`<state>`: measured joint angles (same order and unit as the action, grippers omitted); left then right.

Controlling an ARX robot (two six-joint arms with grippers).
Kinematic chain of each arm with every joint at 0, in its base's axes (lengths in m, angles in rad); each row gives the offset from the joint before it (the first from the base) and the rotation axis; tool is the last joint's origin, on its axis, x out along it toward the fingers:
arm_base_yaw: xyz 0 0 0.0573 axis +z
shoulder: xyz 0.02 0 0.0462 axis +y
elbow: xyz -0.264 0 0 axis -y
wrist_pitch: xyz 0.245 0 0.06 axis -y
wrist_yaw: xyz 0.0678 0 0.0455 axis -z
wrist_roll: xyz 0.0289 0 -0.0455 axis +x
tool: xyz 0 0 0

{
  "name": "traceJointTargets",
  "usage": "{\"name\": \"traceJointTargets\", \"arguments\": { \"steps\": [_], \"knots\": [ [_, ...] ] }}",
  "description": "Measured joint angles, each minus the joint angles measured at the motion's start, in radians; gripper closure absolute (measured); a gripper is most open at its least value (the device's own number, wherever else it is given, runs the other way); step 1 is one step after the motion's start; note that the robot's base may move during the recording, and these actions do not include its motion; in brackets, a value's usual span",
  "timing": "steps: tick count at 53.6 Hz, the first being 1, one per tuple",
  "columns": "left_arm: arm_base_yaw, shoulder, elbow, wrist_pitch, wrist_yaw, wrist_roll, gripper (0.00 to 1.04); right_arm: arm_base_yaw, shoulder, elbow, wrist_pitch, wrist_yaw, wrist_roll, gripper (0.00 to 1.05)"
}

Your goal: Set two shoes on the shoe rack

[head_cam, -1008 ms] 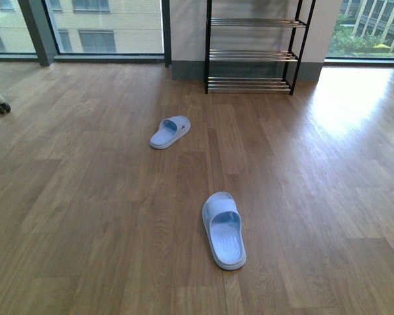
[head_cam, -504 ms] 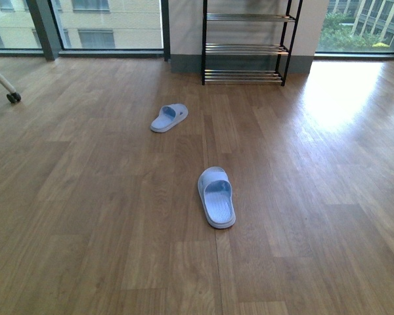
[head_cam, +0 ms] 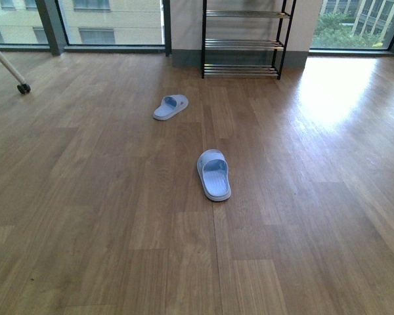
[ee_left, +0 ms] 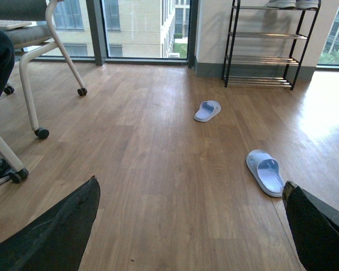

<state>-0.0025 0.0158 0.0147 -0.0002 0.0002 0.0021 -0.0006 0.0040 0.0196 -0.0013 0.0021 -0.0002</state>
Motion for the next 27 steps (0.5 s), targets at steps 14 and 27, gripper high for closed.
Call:
{"name": "traceJointTargets", "arguments": {
  "steps": [14, 27],
  "knots": [
    [0.000, 0.000, 0.000, 0.000, 0.000, 0.000, 0.09, 0.000, 0.000, 0.000, 0.000, 0.000, 0.000, 0.09],
    [0.000, 0.000, 0.000, 0.000, 0.000, 0.000, 0.09, 0.000, 0.000, 0.000, 0.000, 0.000, 0.000, 0.09]
  ]
}}
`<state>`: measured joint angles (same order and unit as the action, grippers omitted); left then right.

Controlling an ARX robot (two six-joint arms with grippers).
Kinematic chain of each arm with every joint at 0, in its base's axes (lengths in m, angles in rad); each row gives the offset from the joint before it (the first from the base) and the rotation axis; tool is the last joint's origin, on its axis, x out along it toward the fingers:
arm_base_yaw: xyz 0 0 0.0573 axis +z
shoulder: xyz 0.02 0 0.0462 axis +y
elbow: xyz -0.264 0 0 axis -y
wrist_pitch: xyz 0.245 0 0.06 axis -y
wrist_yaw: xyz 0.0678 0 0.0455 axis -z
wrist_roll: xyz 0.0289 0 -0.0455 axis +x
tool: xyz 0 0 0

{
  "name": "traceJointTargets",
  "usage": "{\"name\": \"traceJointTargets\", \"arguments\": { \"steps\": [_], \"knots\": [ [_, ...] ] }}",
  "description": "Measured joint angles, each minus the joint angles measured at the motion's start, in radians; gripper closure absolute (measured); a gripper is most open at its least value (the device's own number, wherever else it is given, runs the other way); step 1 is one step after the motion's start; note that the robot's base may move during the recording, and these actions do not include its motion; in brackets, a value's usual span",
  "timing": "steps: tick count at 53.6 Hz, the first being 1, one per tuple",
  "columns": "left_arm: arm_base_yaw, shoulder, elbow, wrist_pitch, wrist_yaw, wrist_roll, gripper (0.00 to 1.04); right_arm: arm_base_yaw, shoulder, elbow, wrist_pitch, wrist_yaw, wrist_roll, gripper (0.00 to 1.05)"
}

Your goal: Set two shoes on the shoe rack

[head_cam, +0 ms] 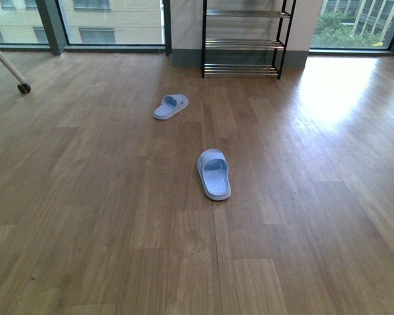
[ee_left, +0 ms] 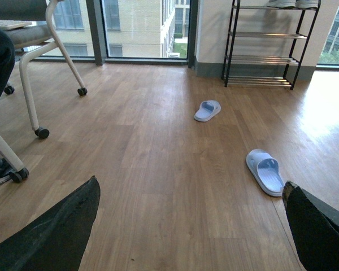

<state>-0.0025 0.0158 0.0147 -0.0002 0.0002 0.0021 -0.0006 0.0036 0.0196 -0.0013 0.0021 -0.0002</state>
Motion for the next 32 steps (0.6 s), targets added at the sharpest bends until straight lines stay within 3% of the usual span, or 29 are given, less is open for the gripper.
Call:
{"name": "traceJointTargets", "arguments": {
  "steps": [32],
  "knots": [
    [0.000, 0.000, 0.000, 0.000, 0.000, 0.000, 0.09, 0.000, 0.000, 0.000, 0.000, 0.000, 0.000, 0.09]
  ]
}}
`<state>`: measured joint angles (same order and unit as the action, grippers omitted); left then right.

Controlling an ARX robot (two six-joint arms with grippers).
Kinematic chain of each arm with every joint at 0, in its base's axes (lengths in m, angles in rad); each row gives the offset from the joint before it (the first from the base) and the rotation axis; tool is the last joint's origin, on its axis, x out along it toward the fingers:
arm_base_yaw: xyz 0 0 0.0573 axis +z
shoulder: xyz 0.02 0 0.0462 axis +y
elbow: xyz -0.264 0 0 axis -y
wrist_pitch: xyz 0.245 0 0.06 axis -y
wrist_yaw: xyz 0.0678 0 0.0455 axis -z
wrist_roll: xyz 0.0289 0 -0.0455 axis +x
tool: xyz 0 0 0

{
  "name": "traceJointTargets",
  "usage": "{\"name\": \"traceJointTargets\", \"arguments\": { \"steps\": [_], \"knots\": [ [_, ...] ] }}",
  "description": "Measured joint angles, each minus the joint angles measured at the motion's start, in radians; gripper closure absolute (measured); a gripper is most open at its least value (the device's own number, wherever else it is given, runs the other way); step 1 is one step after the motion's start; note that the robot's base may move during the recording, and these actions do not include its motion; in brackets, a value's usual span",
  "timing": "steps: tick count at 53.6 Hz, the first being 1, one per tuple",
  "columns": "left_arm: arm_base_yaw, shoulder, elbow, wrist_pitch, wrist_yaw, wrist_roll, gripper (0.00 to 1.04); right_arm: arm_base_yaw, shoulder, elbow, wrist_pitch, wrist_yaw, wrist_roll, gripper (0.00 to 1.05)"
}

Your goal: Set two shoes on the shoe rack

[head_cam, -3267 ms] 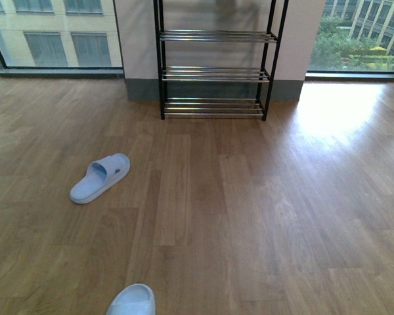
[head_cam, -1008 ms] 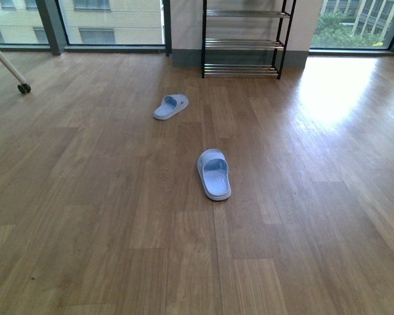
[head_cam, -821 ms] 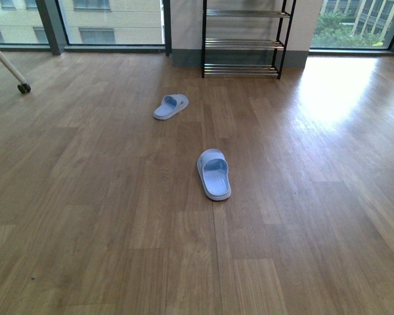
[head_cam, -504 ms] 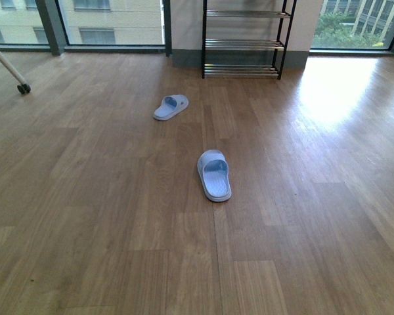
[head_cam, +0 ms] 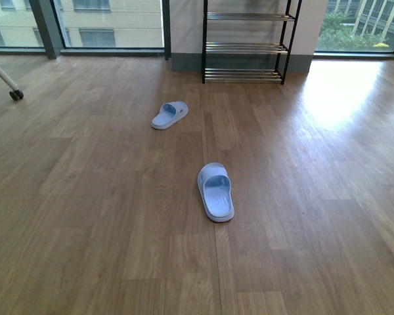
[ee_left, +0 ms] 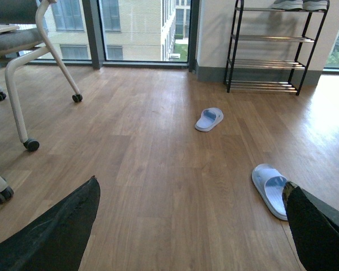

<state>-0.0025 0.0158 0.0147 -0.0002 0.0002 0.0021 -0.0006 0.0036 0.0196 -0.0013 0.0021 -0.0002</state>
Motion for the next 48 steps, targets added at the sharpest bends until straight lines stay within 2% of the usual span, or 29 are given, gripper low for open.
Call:
{"name": "traceJointTargets", "arguments": {
  "steps": [48],
  "knots": [
    [0.000, 0.000, 0.000, 0.000, 0.000, 0.000, 0.09, 0.000, 0.000, 0.000, 0.000, -0.002, 0.000, 0.09]
  ]
}}
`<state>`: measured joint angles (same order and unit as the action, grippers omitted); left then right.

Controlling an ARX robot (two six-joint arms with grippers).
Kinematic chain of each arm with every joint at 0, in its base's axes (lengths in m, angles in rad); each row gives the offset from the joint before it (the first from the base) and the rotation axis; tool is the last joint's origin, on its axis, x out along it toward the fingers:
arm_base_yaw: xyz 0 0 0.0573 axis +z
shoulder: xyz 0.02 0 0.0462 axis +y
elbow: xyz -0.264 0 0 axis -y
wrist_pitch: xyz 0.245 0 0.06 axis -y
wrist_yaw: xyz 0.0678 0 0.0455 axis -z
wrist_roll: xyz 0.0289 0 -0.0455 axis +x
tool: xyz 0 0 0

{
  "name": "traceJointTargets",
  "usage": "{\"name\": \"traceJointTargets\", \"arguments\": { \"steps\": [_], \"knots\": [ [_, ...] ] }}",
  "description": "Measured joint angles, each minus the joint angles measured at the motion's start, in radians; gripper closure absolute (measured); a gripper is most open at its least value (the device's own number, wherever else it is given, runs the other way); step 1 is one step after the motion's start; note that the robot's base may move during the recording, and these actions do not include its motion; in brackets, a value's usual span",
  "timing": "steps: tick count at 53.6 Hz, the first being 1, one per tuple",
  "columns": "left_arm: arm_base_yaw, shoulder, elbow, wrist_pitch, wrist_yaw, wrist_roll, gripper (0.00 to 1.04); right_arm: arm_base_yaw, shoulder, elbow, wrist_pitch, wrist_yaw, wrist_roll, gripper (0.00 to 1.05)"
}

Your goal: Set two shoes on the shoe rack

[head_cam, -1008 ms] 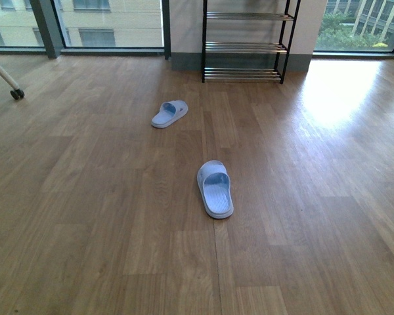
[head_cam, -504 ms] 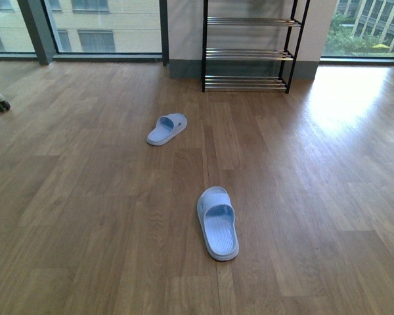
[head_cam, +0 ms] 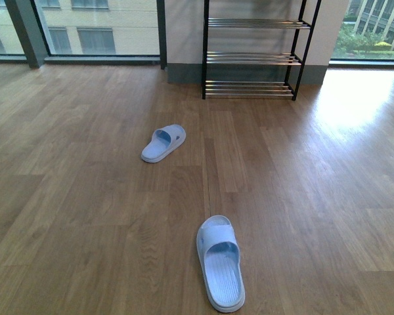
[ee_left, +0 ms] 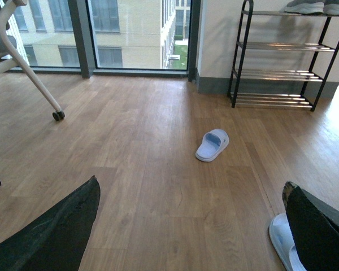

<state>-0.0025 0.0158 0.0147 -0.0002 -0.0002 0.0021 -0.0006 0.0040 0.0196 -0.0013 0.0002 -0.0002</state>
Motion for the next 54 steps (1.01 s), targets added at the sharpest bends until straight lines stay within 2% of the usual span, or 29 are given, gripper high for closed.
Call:
{"name": "traceJointTargets", "arguments": {
  "steps": [54],
  "knots": [
    [0.000, 0.000, 0.000, 0.000, 0.001, 0.000, 0.09, 0.000, -0.001, 0.000, 0.000, 0.004, 0.000, 0.09]
  ]
}}
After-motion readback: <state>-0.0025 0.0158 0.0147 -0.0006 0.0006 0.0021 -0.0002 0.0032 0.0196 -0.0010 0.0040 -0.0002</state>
